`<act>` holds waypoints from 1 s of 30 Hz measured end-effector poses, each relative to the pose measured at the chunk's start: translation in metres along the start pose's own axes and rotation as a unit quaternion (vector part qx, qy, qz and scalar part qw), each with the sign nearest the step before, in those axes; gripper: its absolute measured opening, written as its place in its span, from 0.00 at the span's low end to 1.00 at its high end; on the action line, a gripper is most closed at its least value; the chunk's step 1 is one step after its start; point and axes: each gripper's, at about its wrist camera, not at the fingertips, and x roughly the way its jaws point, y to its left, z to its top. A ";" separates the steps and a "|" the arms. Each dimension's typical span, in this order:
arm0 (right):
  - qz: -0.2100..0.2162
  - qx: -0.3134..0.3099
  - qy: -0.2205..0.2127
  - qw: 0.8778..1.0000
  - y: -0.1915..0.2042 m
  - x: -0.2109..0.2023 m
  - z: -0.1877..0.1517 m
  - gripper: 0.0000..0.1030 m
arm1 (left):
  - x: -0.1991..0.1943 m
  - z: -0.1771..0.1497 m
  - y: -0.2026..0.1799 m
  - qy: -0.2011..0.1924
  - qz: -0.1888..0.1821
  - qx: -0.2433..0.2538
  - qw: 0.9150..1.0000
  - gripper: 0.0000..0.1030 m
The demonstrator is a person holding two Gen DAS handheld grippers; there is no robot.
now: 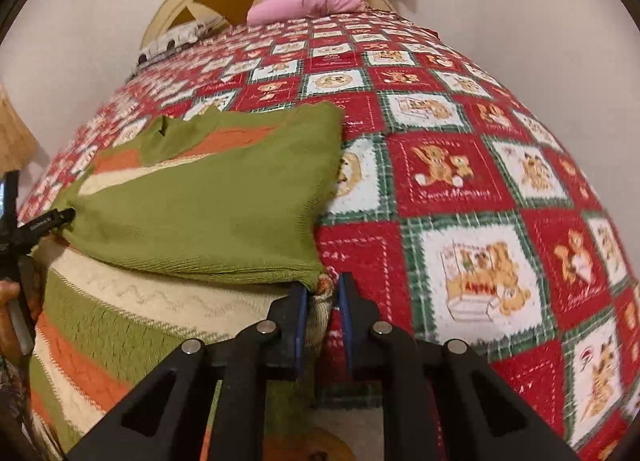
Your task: Fold small clothes
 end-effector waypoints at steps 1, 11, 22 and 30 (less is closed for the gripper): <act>-0.001 0.002 -0.001 1.000 0.001 0.000 -0.002 0.13 | 0.000 0.000 0.000 0.000 0.000 0.000 1.000 1.00; -0.046 -0.031 -0.042 0.998 0.019 -0.055 -0.002 0.22 | 0.000 0.000 -0.001 -0.003 0.004 0.002 1.000 1.00; -0.026 -0.031 -0.002 0.999 0.071 0.023 0.025 0.20 | -0.001 -0.001 -0.001 -0.002 -0.001 -0.002 1.000 1.00; -0.014 0.028 -0.031 0.999 0.041 0.019 0.013 0.06 | -0.002 -0.001 0.002 -0.002 -0.008 -0.006 1.000 1.00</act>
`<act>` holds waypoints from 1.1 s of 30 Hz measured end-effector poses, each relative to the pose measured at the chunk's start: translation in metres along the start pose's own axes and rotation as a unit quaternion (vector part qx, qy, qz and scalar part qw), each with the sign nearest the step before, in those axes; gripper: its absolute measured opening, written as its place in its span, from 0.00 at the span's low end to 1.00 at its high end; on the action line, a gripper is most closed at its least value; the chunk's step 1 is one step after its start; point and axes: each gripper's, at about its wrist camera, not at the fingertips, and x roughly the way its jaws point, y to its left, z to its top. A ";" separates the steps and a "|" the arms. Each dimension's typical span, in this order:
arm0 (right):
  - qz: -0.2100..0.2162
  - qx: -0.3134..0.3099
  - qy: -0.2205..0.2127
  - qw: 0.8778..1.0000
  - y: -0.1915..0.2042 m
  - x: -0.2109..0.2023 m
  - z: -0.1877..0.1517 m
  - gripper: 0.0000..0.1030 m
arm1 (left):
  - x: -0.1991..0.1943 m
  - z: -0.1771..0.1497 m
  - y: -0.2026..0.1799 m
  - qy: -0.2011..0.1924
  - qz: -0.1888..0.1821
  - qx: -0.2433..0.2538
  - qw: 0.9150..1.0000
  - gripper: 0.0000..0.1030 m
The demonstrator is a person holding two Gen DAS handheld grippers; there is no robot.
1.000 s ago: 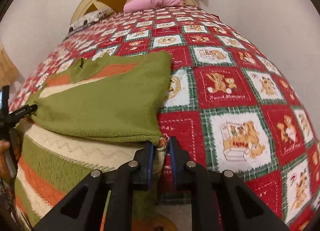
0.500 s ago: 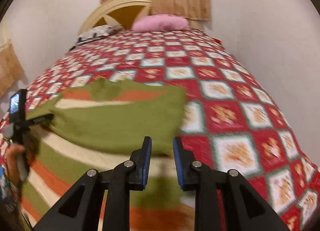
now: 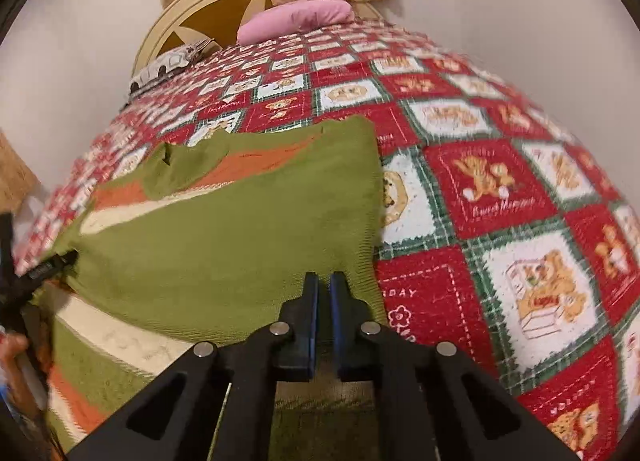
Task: Fold small clothes
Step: 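Grasp the other green sleeve cuff with the left gripper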
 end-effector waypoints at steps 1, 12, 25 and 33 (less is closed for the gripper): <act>-0.008 -0.012 -0.001 1.000 0.005 0.001 0.000 0.07 | -0.001 0.000 0.002 0.002 -0.005 0.000 1.000 1.00; -0.001 -0.009 -0.003 1.000 -0.001 0.001 -0.001 0.07 | -0.080 -0.013 0.136 -0.093 0.118 -0.086 0.985 1.00; -0.008 -0.016 -0.004 1.000 0.002 0.002 -0.001 0.07 | -0.032 -0.019 0.298 -0.018 0.196 -0.291 0.936 0.66; -0.010 -0.017 -0.004 1.000 0.004 0.002 -0.002 0.07 | -0.026 -0.009 0.293 -0.035 0.197 -0.279 0.939 0.51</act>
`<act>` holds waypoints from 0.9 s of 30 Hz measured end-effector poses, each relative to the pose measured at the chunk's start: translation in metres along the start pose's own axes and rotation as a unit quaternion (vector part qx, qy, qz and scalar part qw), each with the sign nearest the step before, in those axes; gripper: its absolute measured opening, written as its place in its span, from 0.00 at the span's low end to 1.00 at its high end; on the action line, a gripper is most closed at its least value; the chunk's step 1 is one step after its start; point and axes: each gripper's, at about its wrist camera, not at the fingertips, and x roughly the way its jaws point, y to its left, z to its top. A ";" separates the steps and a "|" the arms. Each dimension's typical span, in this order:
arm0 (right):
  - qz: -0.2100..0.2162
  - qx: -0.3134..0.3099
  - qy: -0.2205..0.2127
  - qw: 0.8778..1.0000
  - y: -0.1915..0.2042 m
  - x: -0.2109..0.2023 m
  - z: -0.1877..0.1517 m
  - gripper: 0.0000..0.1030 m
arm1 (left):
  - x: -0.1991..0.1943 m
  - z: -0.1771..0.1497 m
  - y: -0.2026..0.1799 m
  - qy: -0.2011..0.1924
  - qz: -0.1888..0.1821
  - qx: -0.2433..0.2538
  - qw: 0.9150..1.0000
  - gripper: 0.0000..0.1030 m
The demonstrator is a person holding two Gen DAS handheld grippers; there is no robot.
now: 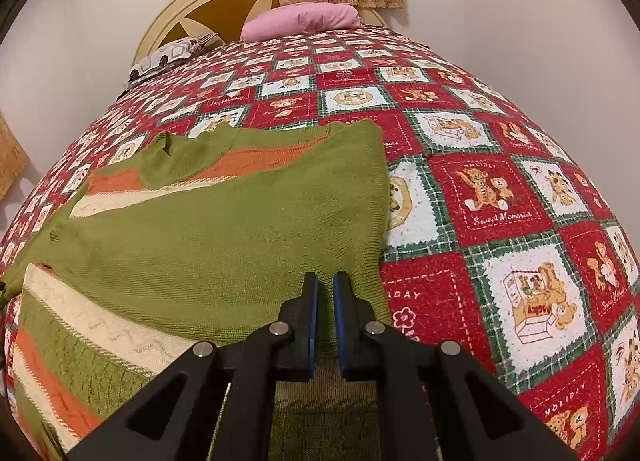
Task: Fold small clothes
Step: 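Grasp the other green sleeve cuff with the left gripper, then fold the held sleeve across the sweater body with the left gripper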
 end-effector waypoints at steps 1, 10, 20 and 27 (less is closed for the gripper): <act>0.000 0.000 0.000 1.000 0.000 0.000 0.000 0.07 | 0.000 0.001 -0.002 -0.001 -0.002 0.002 1.000 0.45; 0.000 0.000 0.000 1.000 0.000 0.000 0.000 0.07 | 0.000 0.002 -0.011 -0.008 -0.031 0.008 0.999 0.10; 0.000 -0.001 0.000 1.000 0.000 0.000 0.000 0.07 | -0.099 -0.008 -0.087 -0.130 -0.113 0.125 0.977 0.08; 0.000 -0.001 0.000 1.000 0.000 0.000 0.000 0.07 | -0.196 -0.089 -0.206 -0.148 -0.257 0.259 0.919 0.08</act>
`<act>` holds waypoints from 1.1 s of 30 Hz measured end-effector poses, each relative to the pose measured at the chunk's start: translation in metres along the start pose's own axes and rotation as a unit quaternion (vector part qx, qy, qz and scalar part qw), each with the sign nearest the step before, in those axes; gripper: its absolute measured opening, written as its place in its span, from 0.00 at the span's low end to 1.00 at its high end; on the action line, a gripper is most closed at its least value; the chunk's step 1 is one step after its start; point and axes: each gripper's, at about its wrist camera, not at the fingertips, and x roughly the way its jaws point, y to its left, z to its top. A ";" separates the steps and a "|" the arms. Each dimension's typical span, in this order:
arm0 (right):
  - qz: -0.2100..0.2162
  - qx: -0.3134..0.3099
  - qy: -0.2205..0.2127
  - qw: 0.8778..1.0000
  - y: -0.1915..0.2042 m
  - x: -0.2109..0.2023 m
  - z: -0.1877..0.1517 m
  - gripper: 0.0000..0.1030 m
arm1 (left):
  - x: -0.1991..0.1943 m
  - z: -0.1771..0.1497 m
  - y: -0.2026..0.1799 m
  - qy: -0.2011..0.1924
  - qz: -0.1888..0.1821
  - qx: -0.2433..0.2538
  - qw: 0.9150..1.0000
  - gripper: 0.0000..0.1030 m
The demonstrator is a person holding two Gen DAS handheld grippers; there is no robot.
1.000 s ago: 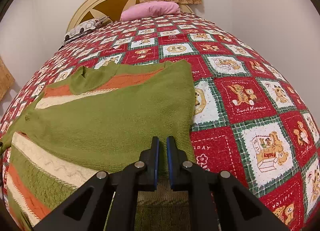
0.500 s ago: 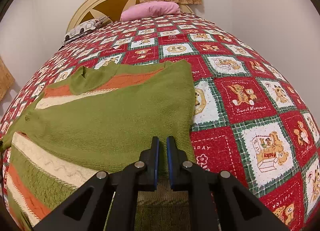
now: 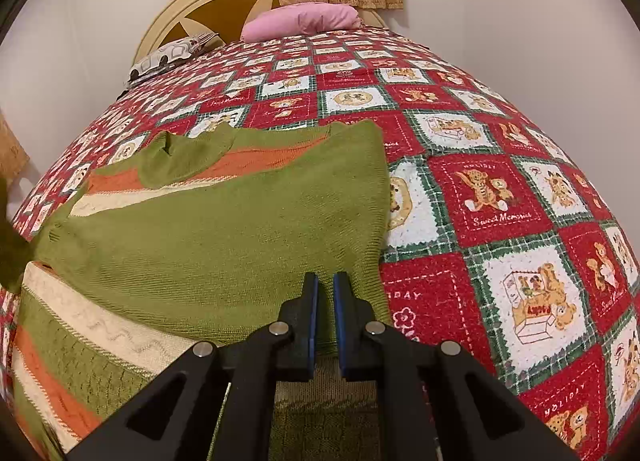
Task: Fold small clothes
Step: 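Fold the held sleeve across the sweater body with the left gripper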
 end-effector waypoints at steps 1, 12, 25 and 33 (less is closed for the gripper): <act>0.000 0.000 0.000 1.000 0.000 0.000 0.000 0.07 | 0.001 -0.004 -0.020 0.006 -0.018 0.012 1.000 0.08; 0.001 0.001 0.000 1.000 0.000 0.000 0.000 0.07 | 0.019 -0.076 -0.136 0.104 -0.083 0.121 0.984 0.10; 0.008 0.008 0.008 1.000 0.006 -0.009 0.013 0.08 | -0.014 -0.096 -0.025 0.105 -0.028 0.023 0.994 0.80; 0.197 0.002 -0.019 0.980 0.101 -0.024 0.039 0.77 | 0.022 -0.110 -0.001 0.180 -0.008 -0.054 0.982 0.84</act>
